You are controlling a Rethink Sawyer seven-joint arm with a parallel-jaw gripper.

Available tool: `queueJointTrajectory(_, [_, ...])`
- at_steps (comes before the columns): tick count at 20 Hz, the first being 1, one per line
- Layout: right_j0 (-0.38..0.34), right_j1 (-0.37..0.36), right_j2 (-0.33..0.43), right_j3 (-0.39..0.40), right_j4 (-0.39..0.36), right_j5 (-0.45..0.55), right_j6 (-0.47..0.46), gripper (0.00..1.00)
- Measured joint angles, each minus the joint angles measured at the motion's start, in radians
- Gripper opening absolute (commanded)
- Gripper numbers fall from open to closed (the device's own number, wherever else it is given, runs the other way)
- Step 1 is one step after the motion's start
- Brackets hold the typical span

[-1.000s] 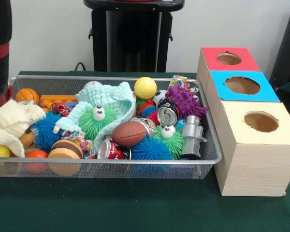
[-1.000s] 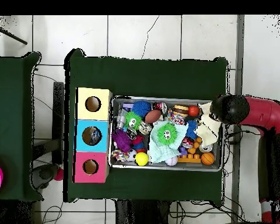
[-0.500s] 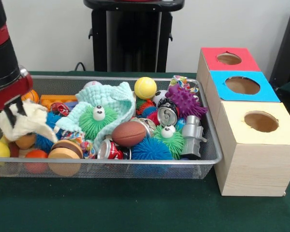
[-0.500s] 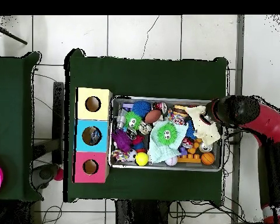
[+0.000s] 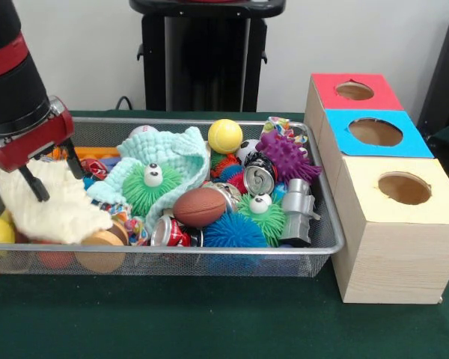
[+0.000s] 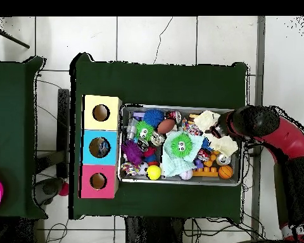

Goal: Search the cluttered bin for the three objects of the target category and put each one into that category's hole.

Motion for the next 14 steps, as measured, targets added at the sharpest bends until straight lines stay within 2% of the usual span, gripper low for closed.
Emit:
queueJointTrajectory(9, [0.008, -0.002, -0.014, 0.032, 0.049, 0.000, 0.001, 1.00])
queueJointTrajectory(14, [0.057, -0.018, -0.068, 0.091, 0.113, 0.000, 0.035, 1.00])
